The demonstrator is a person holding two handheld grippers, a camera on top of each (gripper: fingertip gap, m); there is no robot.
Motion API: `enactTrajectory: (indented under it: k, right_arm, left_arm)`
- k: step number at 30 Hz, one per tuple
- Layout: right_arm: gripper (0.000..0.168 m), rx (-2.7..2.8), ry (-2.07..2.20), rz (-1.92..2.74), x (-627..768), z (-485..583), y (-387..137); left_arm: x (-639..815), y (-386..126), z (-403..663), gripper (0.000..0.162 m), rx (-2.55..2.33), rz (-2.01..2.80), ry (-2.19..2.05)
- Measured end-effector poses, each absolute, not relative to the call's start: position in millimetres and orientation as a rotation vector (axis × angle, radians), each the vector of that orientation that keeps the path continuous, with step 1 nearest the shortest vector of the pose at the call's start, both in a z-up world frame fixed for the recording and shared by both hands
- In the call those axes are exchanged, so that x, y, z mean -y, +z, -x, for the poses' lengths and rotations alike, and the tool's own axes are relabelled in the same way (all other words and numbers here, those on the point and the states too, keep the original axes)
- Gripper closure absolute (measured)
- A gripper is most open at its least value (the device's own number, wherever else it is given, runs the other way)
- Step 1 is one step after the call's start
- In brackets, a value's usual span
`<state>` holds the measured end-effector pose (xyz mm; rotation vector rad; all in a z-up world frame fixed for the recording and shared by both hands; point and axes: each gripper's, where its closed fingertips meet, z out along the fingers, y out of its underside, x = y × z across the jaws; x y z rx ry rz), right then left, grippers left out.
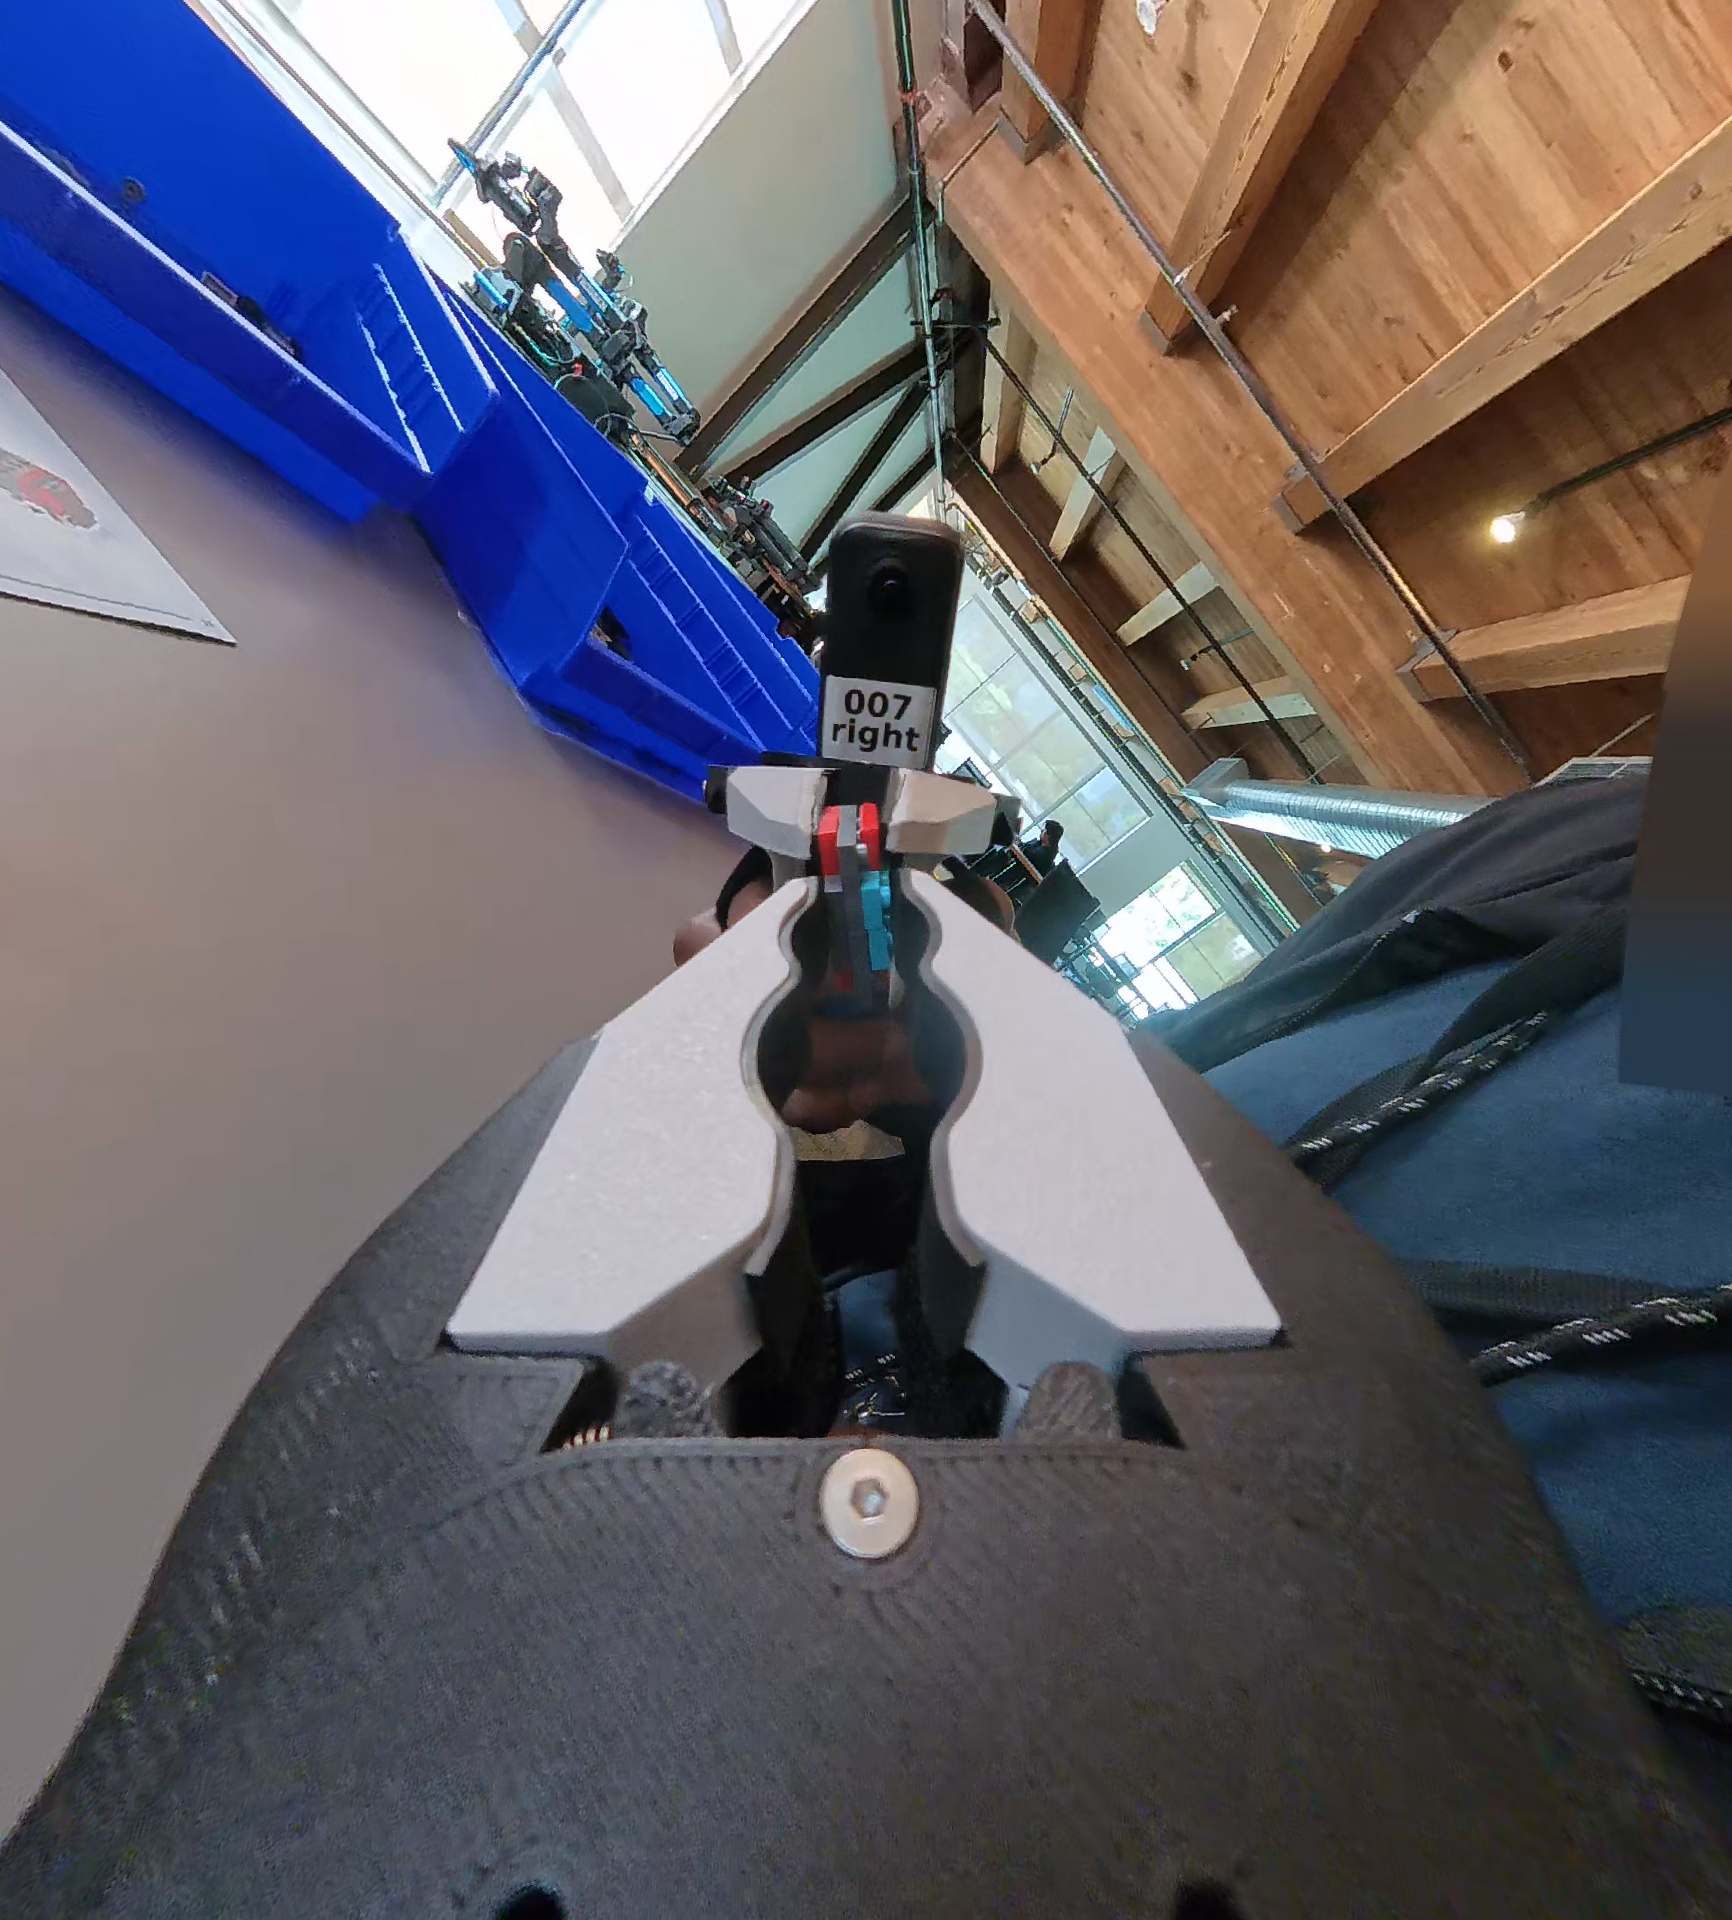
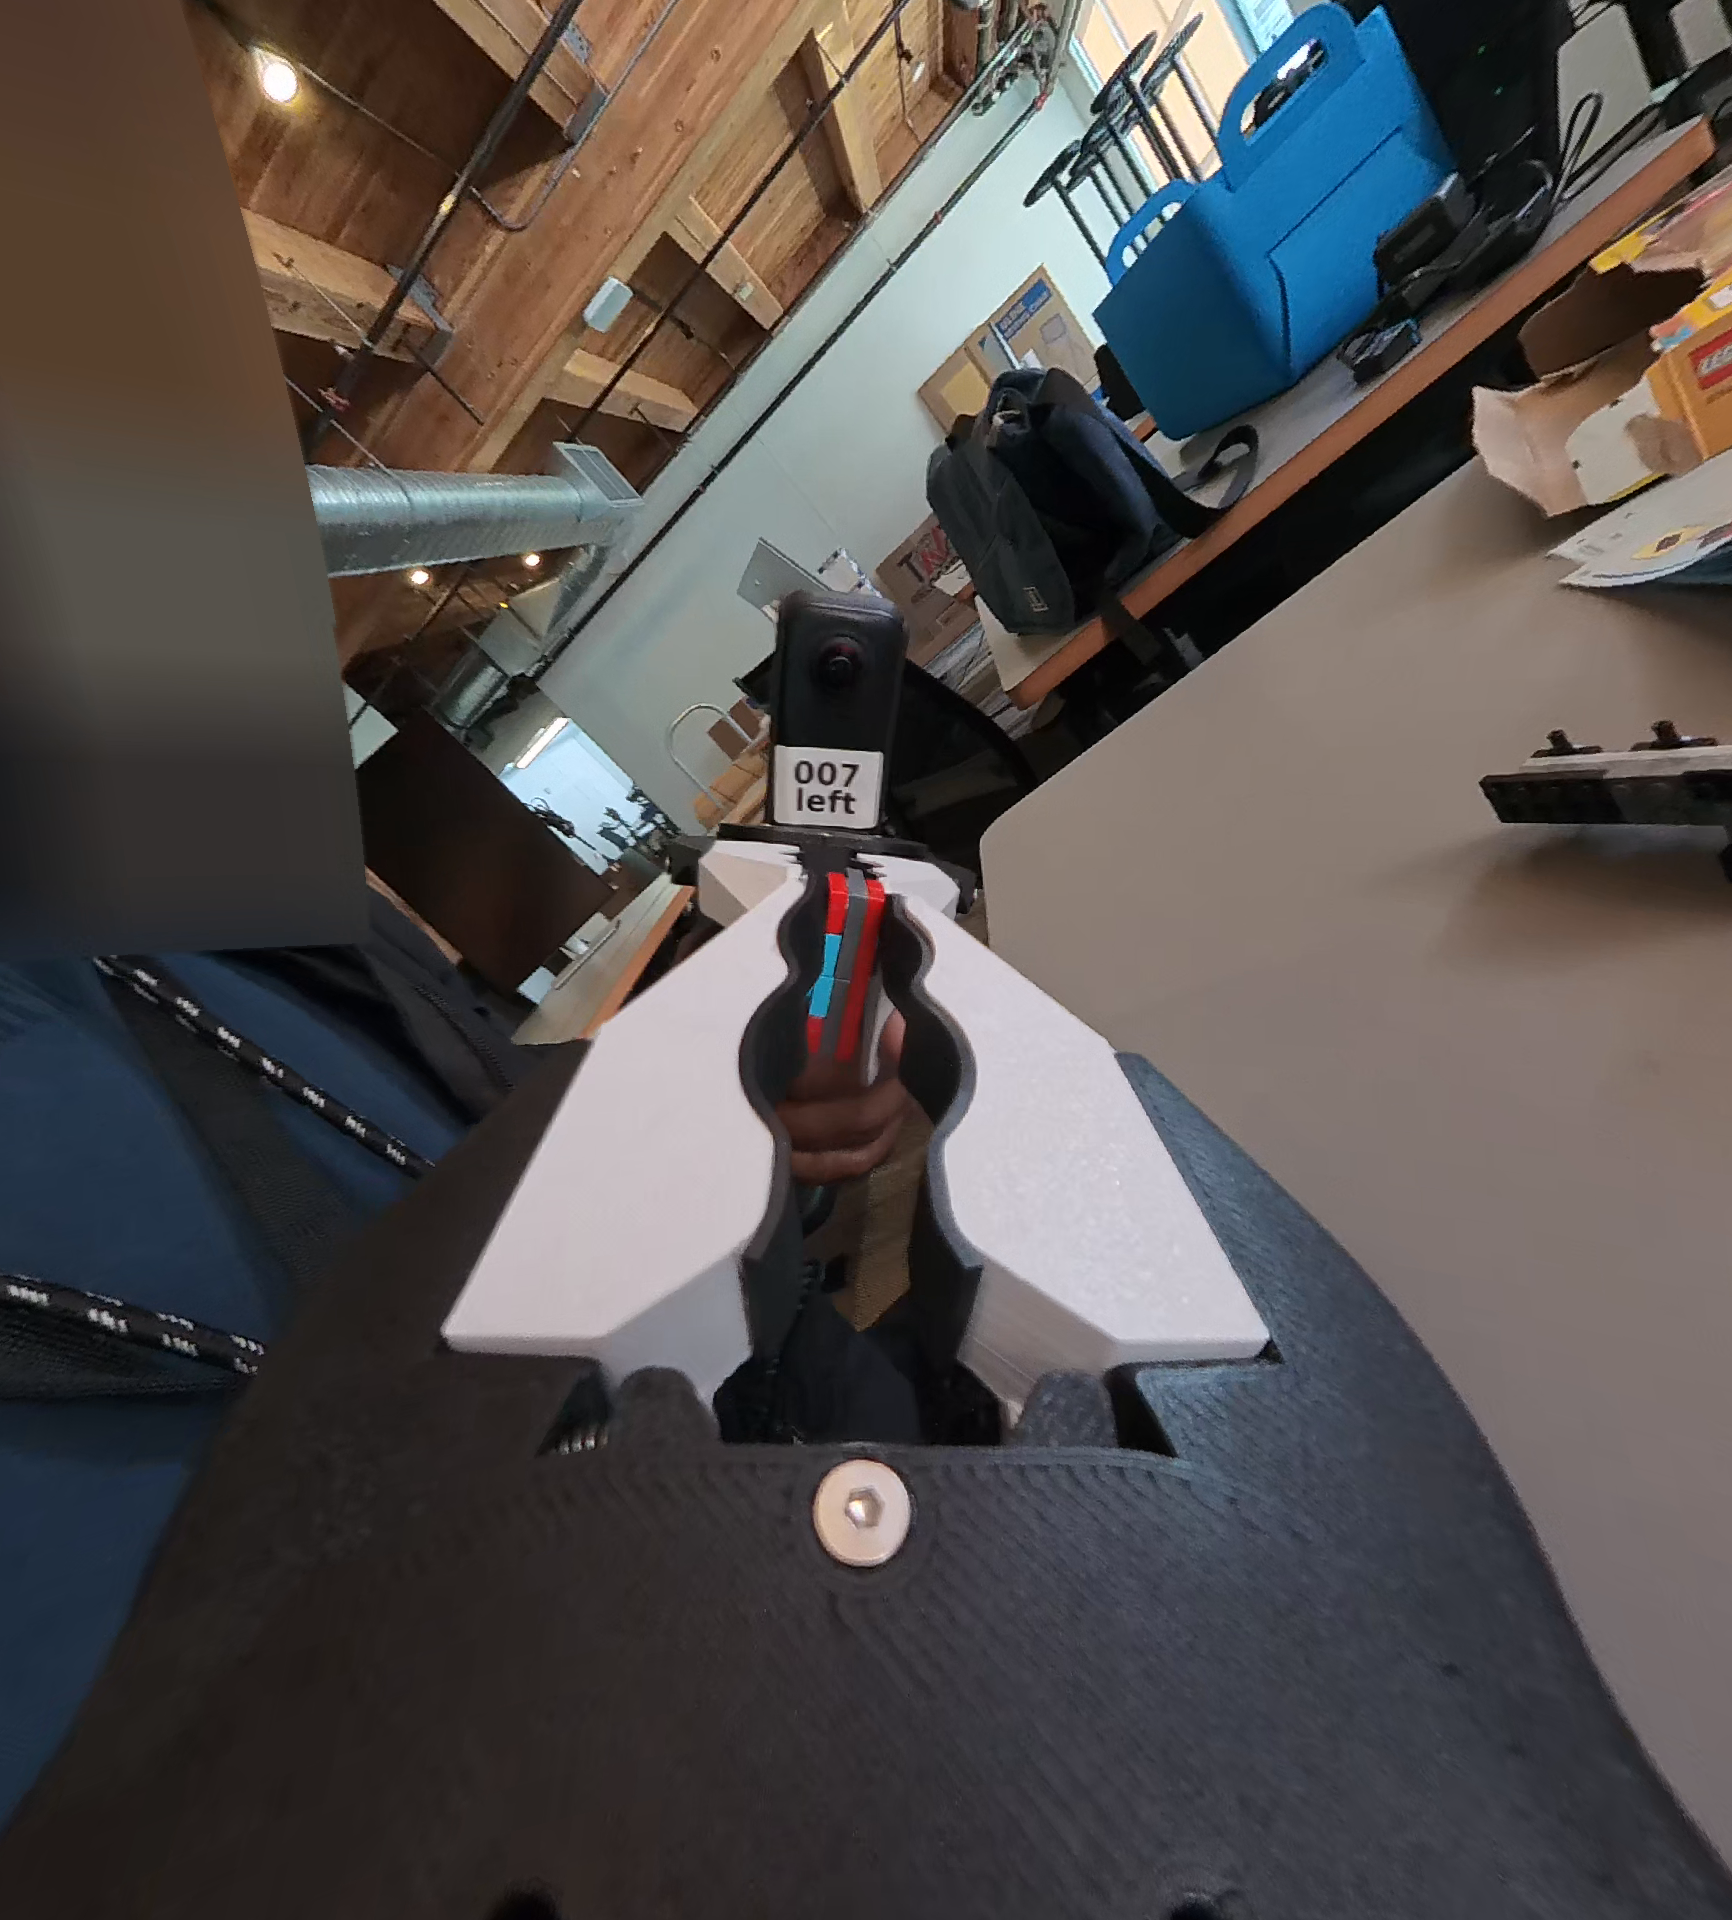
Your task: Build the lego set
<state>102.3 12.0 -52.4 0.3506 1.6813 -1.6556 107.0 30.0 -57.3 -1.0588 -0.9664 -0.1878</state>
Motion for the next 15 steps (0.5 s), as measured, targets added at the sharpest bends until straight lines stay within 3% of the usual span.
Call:
enactTrajectory:
  k: [15]
  right_arm:
    - [0.159,-1.664,-1.663,-0.352,-16.1,-103.7,-48.4]
  left_arm:
    - [-33.7,-53.5,-107.6,0.152,0.920,1.085,-0.171]
